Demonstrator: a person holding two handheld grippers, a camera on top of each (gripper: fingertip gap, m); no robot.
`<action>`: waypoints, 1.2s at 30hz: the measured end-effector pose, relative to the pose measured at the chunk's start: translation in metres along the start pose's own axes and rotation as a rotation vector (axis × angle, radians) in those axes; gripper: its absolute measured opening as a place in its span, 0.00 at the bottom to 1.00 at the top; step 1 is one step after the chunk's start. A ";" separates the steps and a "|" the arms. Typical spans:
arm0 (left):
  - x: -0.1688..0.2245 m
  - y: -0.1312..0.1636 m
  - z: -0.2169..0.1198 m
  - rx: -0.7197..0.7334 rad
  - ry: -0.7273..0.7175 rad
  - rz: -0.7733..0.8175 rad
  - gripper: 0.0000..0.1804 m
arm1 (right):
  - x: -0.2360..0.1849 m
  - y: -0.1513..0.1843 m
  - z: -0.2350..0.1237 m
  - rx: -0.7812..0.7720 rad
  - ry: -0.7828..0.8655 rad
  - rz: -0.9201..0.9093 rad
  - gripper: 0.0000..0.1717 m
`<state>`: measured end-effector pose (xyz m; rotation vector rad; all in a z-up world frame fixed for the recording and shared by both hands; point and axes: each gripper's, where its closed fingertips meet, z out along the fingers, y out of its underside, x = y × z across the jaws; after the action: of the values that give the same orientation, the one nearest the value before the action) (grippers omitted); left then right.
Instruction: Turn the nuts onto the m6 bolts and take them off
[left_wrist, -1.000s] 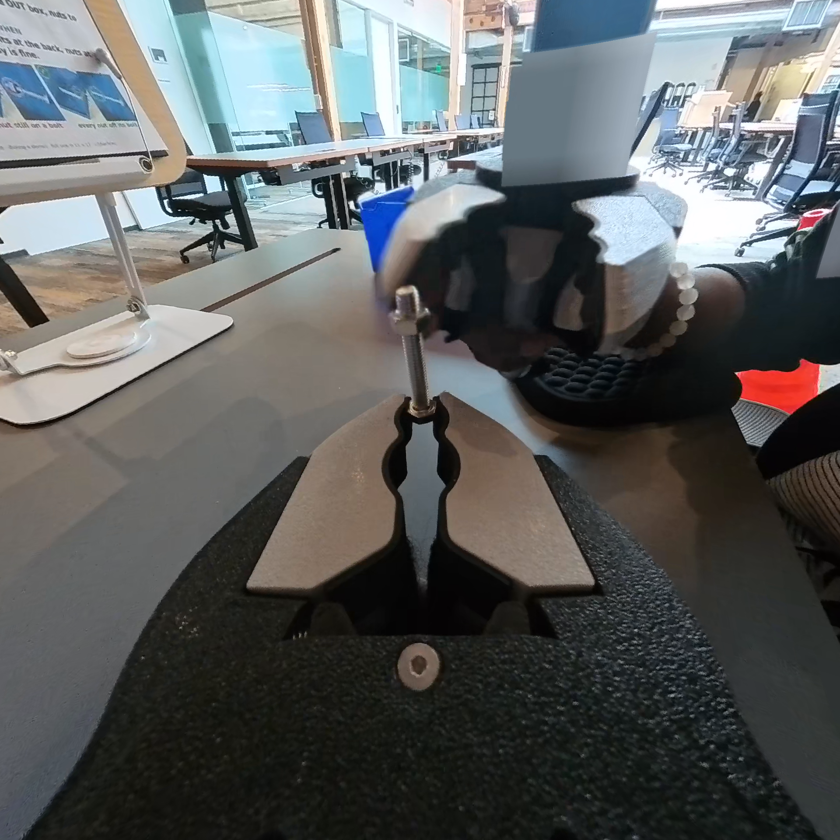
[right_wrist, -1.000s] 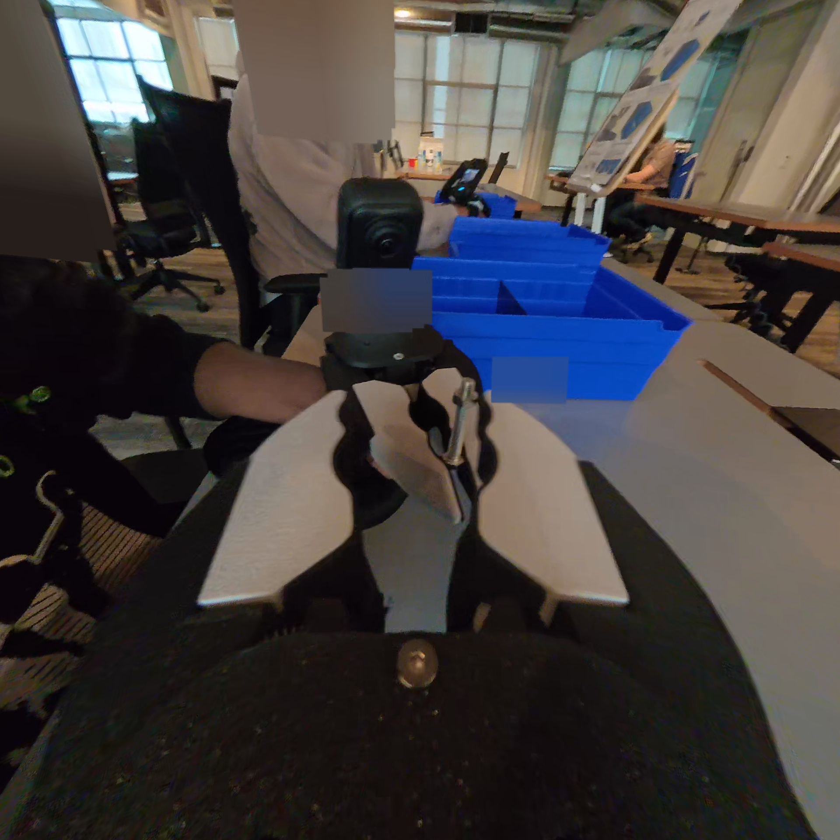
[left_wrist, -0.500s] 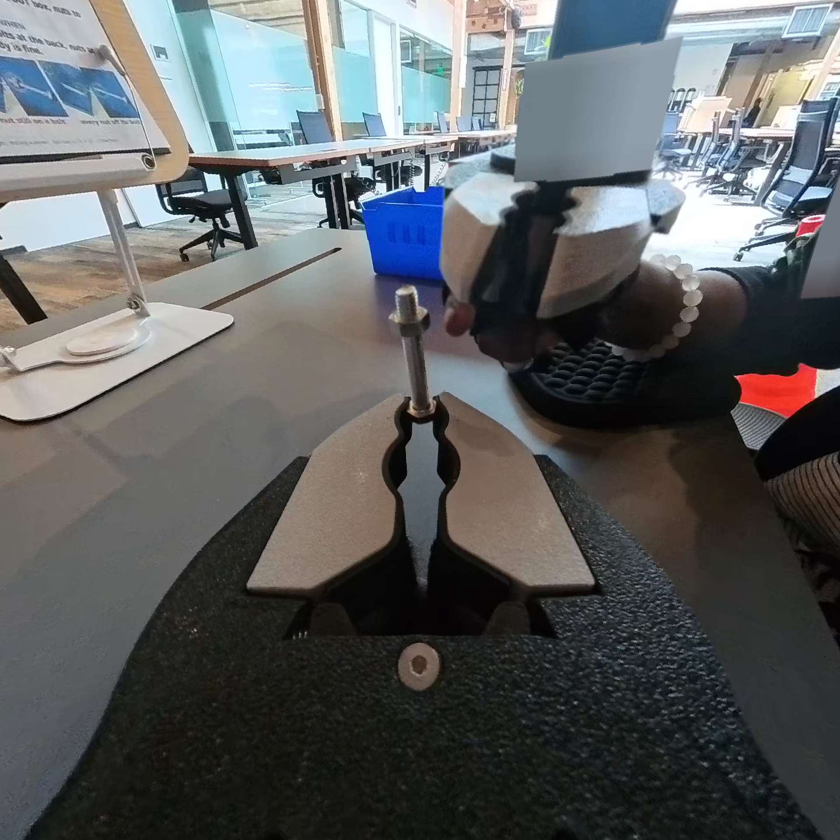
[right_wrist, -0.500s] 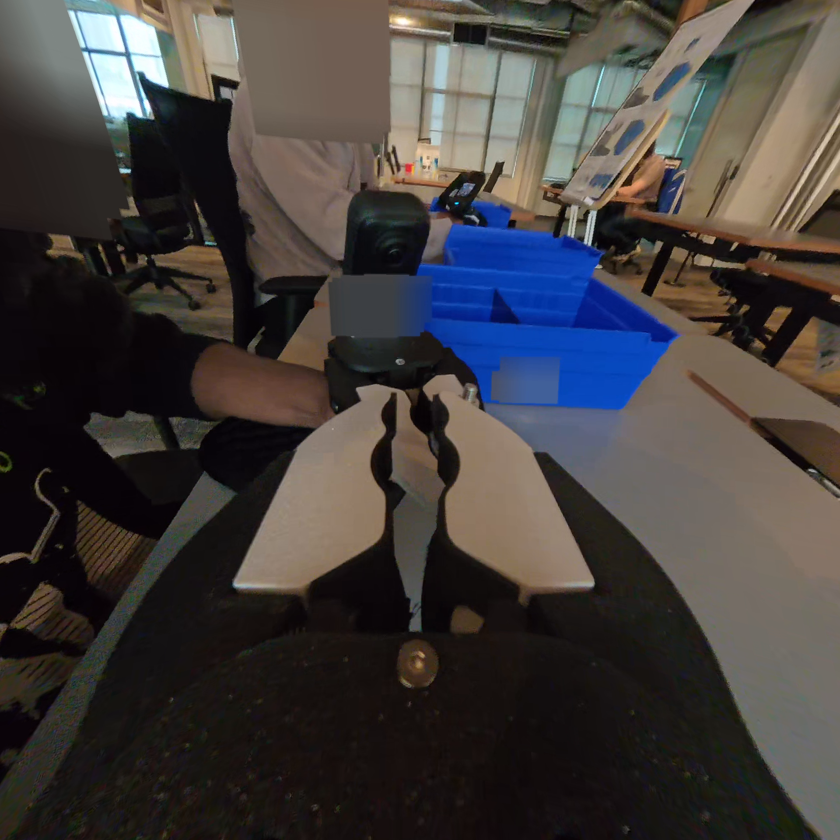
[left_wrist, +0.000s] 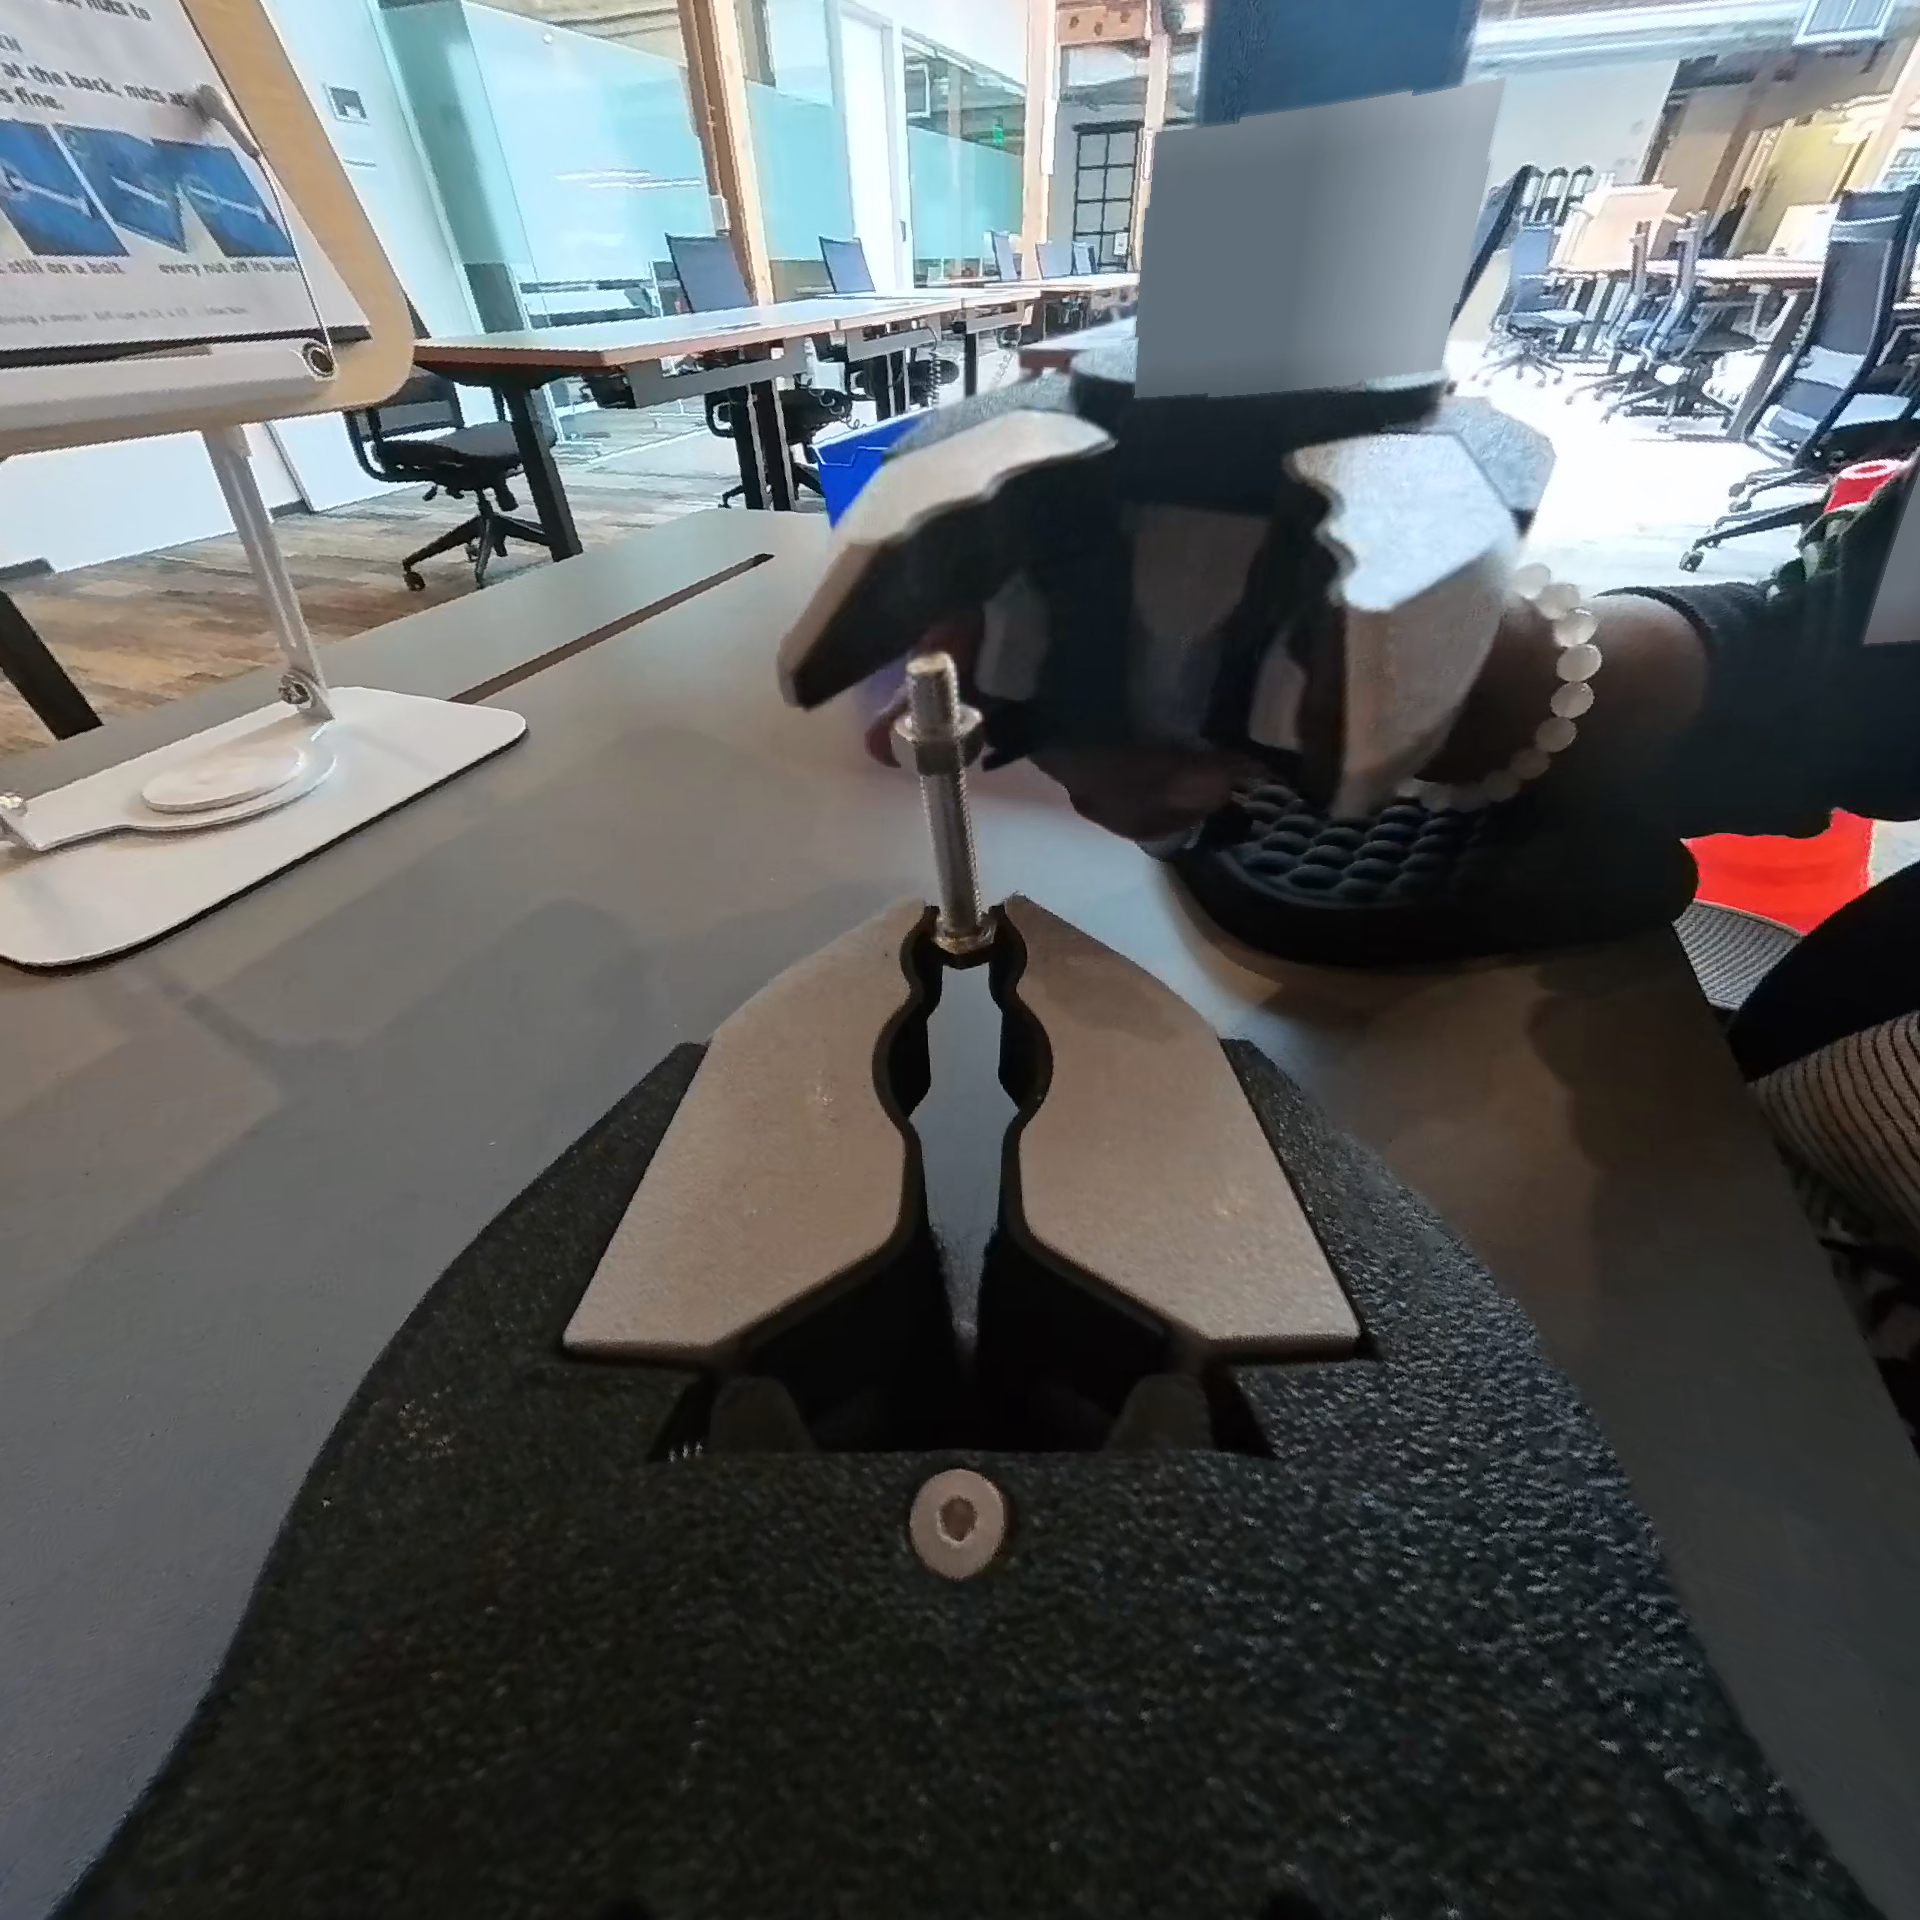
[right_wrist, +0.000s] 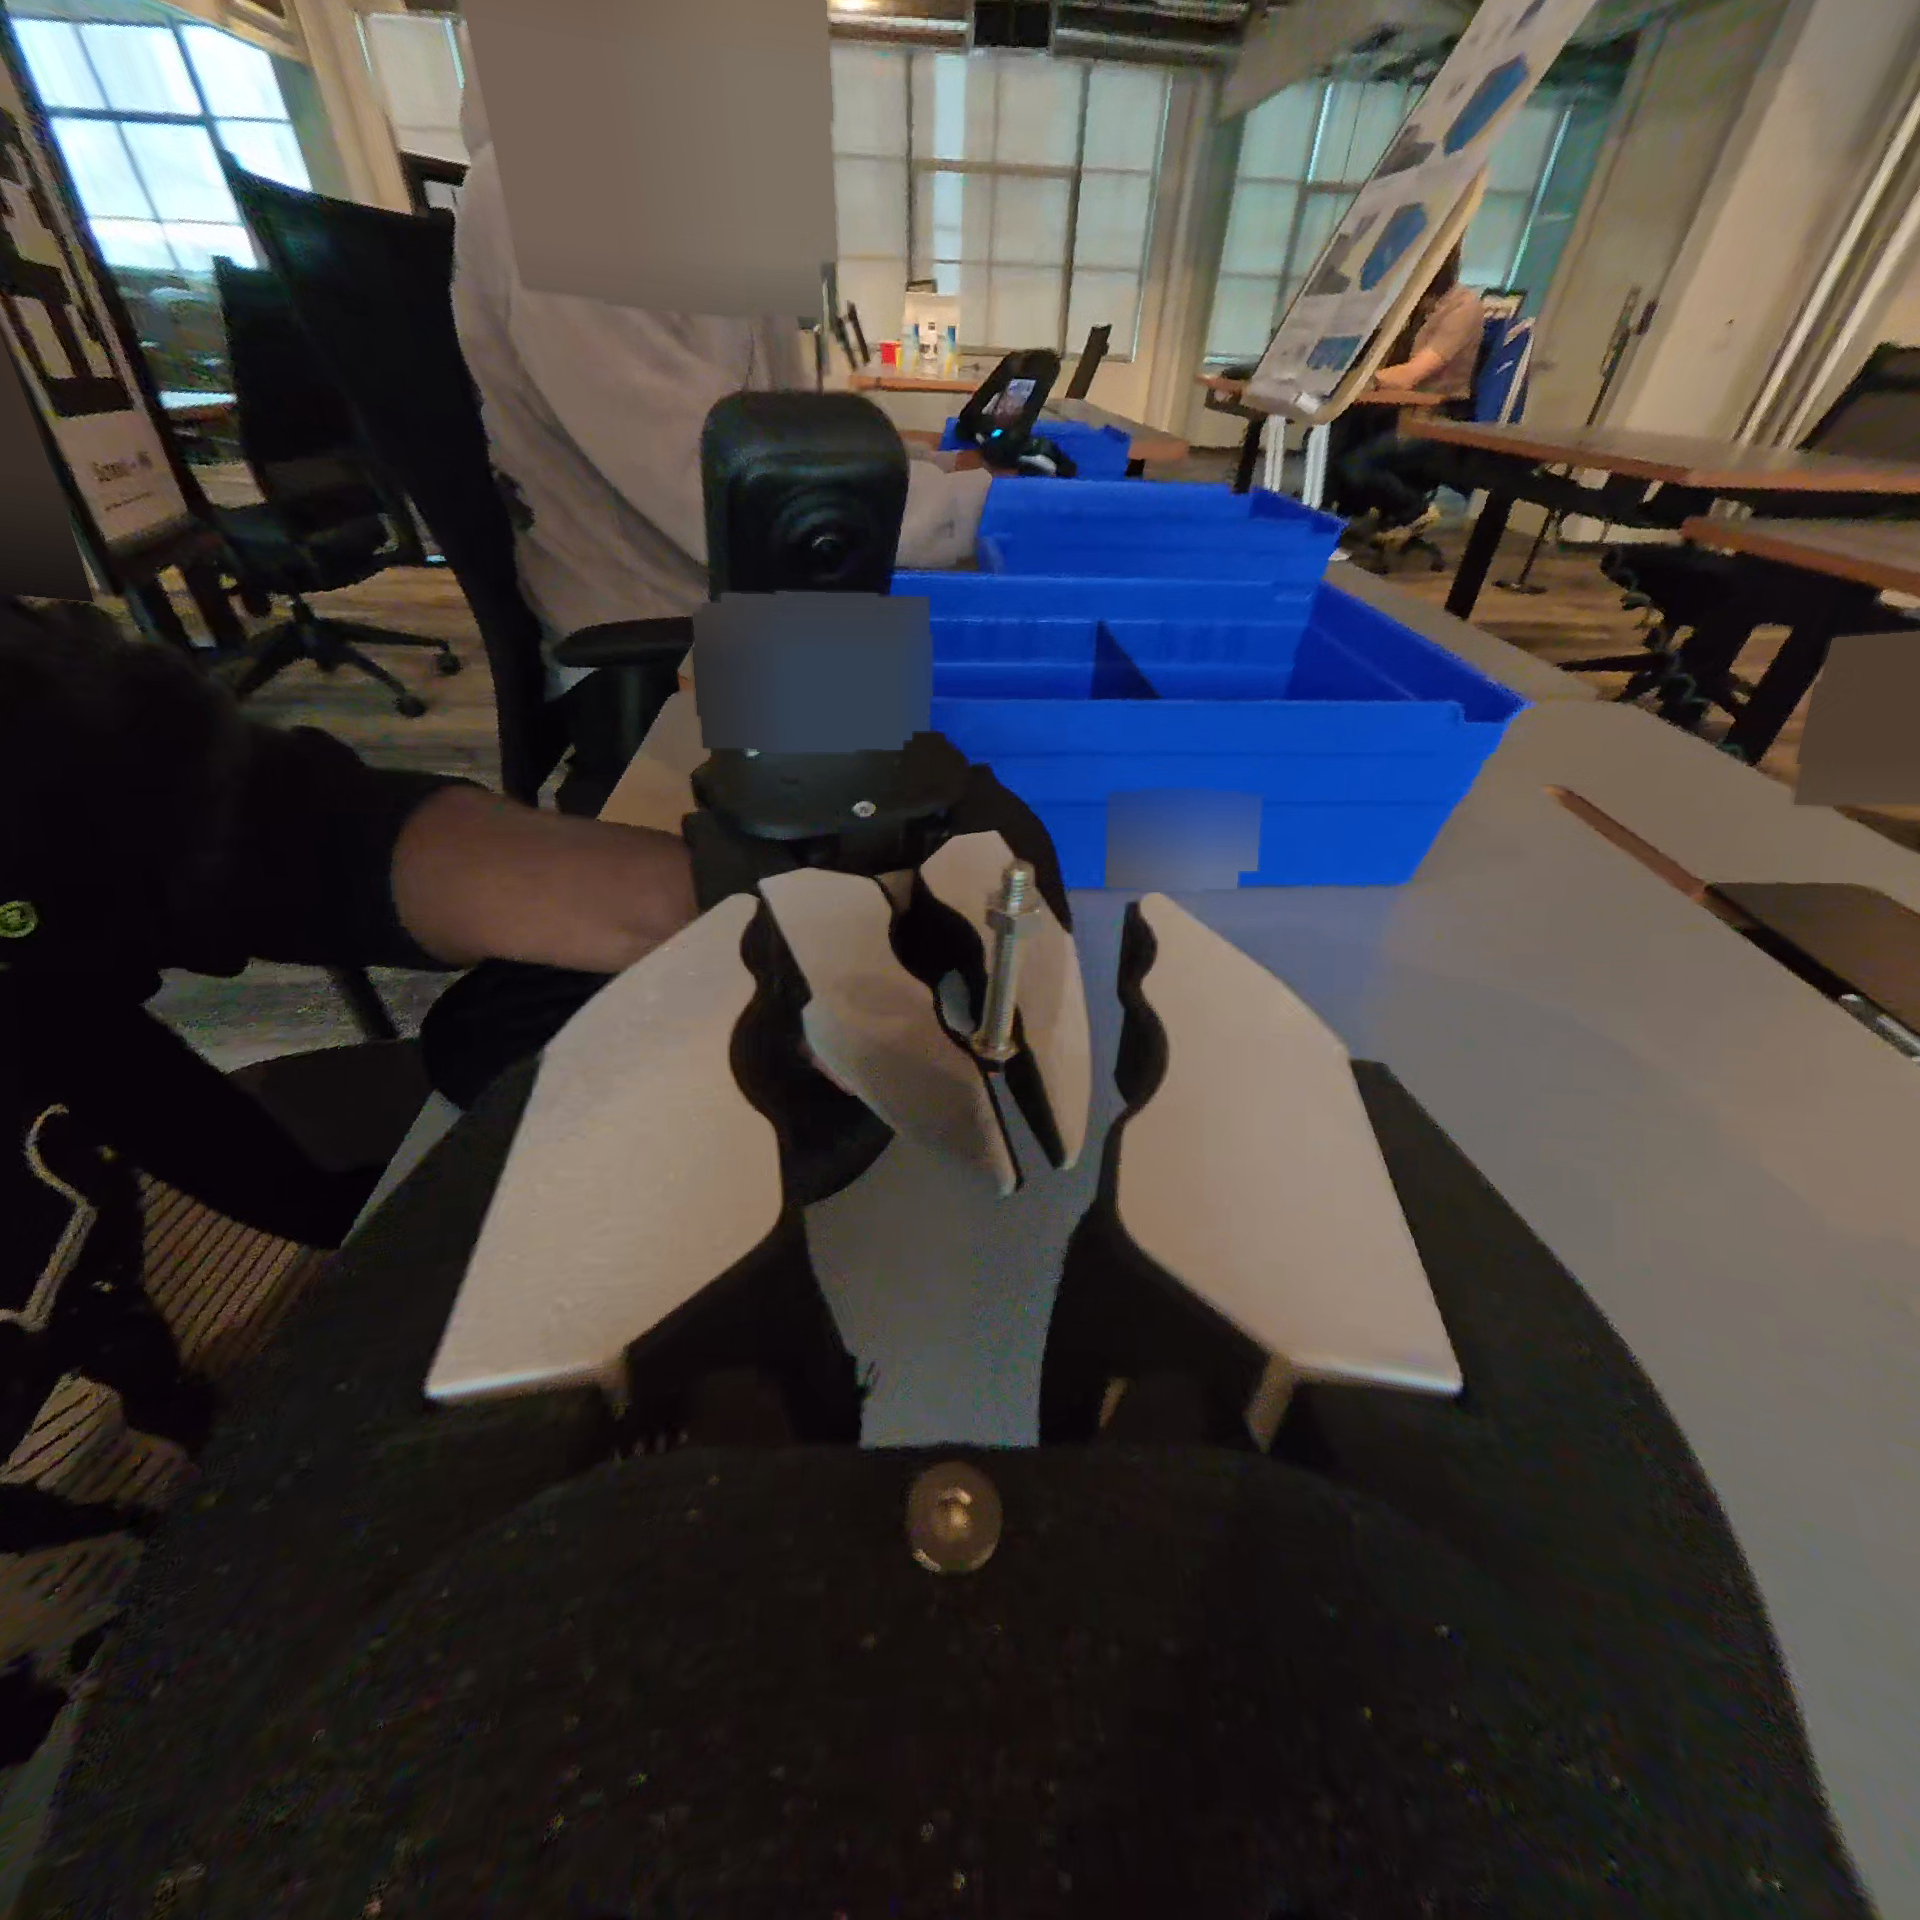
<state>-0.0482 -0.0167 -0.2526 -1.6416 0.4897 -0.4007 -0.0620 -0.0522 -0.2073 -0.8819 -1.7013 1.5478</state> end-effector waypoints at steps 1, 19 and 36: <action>0.000 0.000 0.000 -0.001 0.000 -0.002 0.04 | -0.003 0.002 0.001 -0.014 -0.018 0.004 0.36; 0.000 0.000 0.000 0.001 -0.001 -0.002 0.05 | 0.000 -0.005 -0.005 0.016 0.013 -0.026 0.18; -0.001 0.000 -0.001 0.003 -0.005 -0.009 0.04 | -0.010 -0.003 -0.004 -0.001 -0.028 -0.067 0.07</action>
<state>-0.0497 -0.0165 -0.2524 -1.6418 0.4779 -0.4044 -0.0536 -0.0589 -0.2048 -0.7984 -1.7339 1.5216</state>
